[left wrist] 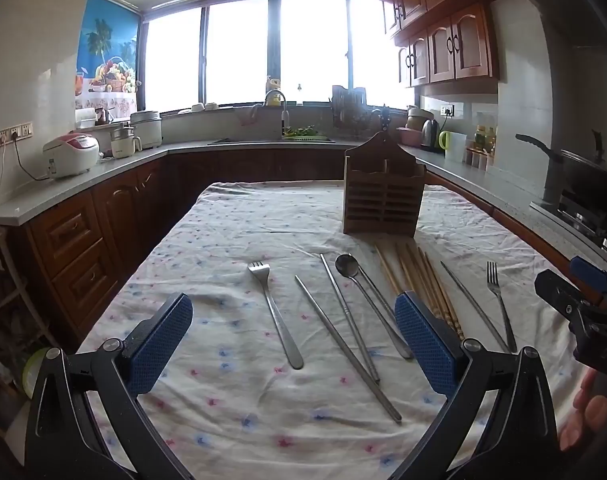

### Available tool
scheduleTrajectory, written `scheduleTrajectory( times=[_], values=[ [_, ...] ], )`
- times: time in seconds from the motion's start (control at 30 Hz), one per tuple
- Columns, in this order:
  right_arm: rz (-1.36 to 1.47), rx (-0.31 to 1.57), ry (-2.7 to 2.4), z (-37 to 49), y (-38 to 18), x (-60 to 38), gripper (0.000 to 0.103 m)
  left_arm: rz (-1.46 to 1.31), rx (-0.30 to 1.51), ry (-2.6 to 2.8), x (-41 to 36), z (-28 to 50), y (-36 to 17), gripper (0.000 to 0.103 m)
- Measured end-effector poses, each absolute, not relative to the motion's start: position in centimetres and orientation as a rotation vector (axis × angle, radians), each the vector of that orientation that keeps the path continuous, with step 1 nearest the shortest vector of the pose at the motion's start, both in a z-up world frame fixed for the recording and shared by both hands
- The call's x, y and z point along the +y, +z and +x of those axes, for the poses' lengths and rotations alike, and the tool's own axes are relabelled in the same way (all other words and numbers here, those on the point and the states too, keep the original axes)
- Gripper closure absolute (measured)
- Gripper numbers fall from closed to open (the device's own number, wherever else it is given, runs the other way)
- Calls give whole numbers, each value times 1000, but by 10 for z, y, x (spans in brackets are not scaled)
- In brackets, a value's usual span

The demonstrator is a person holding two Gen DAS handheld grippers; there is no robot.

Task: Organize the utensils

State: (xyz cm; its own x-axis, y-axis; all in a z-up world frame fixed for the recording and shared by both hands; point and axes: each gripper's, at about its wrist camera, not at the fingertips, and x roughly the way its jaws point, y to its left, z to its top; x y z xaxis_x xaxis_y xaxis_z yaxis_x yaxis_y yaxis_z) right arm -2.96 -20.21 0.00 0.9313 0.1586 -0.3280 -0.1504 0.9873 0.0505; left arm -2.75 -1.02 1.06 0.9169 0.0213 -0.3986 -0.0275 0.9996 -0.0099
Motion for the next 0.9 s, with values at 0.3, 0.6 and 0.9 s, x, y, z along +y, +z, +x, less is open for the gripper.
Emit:
scheduleTrajectory(
  times=[0.3,0.6,0.9],
  values=[
    [26,328,161,-32,2,-204,0,-16,405,23,-10,-29,13,0],
    [39,329,161,-31,3,-204,0,-13,398,21,-11,-30,14,0],
    [33,326,161,-31,3,-204,0,-15,397,20,-11,-29,14,0]
  ],
)
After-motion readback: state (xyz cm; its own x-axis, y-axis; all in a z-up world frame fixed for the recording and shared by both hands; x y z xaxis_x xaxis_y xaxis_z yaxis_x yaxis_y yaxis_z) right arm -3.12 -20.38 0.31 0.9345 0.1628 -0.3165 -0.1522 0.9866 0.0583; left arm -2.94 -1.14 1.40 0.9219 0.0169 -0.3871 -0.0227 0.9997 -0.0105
